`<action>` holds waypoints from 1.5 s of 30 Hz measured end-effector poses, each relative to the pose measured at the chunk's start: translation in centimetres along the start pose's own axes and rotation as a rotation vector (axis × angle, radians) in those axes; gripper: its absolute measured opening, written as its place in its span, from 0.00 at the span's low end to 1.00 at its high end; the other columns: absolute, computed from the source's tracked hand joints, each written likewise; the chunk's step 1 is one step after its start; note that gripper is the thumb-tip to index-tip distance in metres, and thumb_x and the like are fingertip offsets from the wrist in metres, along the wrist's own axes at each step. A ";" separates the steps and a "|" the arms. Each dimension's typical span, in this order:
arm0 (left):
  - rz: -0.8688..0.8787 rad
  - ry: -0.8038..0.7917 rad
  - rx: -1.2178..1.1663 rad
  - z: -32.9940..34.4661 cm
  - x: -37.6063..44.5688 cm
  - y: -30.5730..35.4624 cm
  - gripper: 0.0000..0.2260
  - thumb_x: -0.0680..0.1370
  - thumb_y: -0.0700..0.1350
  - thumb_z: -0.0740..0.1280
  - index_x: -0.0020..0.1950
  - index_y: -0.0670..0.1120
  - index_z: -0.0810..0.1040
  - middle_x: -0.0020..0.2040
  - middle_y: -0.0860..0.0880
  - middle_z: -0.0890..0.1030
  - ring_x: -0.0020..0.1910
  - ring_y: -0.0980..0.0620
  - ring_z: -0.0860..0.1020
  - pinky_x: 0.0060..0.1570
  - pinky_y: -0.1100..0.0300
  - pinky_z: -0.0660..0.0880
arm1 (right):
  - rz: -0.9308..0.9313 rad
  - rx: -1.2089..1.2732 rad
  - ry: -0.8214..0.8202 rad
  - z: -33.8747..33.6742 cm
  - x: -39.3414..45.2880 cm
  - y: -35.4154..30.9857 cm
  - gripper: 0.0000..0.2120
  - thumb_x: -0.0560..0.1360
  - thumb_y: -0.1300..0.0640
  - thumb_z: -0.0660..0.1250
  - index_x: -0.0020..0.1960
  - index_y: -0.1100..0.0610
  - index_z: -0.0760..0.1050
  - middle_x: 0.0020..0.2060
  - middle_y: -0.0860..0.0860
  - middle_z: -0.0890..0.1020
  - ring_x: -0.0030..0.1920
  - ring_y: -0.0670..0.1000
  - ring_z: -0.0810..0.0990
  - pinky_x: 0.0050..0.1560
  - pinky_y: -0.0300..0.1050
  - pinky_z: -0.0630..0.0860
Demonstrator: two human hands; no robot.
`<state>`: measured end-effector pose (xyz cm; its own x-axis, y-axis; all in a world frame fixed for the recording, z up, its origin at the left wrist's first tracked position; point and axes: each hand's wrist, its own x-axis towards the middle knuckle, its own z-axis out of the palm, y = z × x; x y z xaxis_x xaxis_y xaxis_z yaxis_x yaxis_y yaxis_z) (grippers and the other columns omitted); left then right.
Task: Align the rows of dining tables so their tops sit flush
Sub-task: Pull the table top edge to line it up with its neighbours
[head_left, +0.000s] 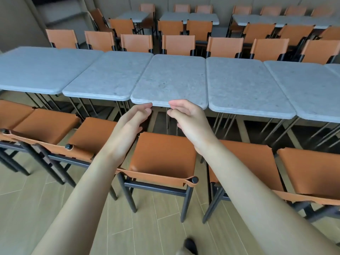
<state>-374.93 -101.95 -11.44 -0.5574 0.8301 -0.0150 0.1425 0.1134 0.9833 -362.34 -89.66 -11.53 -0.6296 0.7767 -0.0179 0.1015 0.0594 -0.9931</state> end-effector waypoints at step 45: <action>-0.006 -0.420 0.521 7.9 53.9 -25.7 0.23 0.78 0.49 0.71 0.72 0.56 0.71 0.78 0.57 0.61 0.76 0.56 0.60 0.64 0.65 0.59 | 0.513 0.338 1.262 -5.9 46.5 30.1 0.25 0.82 0.57 0.57 0.79 0.54 0.61 0.74 0.53 0.70 0.72 0.54 0.70 0.72 0.52 0.65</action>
<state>-402.12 -55.83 -38.97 -0.2084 0.9587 -0.1937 0.5754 0.2803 0.7684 -384.02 -48.02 -41.59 0.5462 0.7089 -0.4463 -0.1954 -0.4103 -0.8908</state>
